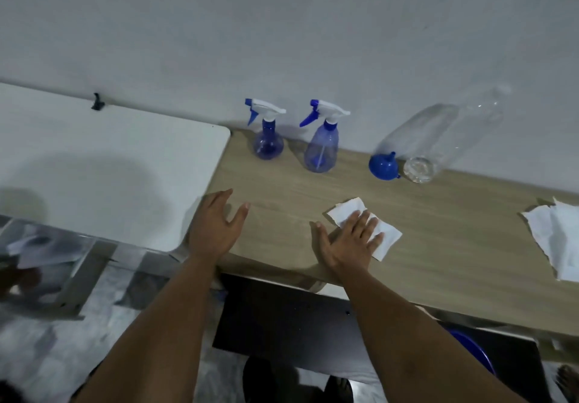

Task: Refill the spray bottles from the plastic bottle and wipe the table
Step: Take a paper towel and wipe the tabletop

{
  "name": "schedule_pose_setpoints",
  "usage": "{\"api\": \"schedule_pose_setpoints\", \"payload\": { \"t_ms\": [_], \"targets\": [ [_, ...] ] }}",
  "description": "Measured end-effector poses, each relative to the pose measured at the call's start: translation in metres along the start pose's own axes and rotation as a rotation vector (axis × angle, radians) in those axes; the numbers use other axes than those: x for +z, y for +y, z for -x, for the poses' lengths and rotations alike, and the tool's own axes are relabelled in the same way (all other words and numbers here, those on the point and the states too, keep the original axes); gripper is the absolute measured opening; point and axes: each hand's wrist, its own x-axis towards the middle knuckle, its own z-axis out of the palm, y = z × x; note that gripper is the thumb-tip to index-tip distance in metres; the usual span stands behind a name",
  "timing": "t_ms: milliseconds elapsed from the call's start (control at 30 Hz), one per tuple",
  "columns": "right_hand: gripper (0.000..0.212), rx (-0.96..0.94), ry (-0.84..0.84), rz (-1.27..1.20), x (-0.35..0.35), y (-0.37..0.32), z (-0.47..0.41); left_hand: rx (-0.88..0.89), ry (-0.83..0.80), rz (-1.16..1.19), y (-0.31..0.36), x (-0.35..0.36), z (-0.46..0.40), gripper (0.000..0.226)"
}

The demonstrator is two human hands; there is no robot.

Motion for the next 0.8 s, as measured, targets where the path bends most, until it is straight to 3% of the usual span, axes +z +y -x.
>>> {"api": "schedule_pose_setpoints", "payload": {
  "t_ms": [200, 267, 367, 533, 633, 800],
  "targets": [
    [0.13, -0.236, -0.114, 0.061, 0.035, -0.139, 0.019, 0.005, 0.057, 0.026, -0.041, -0.038, -0.025, 0.058],
    [0.125, -0.259, -0.135, 0.092, 0.045, -0.164, 0.021, 0.004, 0.075, 0.013, -0.052, -0.048, -0.027, 0.057],
    [0.111, -0.254, -0.108, 0.124, 0.049, -0.169, 0.021, -0.016, 0.09, 0.012, -0.066, -0.059, -0.03, 0.057],
    [0.094, -0.546, -0.21, 0.129, 0.057, -0.211, 0.042, -0.038, 0.1, 0.008, -0.074, -0.066, -0.023, 0.058],
    [0.091, -0.655, -0.221, 0.234, 0.074, -0.218, 0.068, -0.045, 0.097, -0.02, -0.077, -0.07, -0.017, 0.058],
    [0.097, -0.836, -0.19, 0.354, 0.082, -0.173, 0.089, -0.034, 0.082, -0.032, -0.064, -0.069, -0.011, 0.059]
  ]
}}
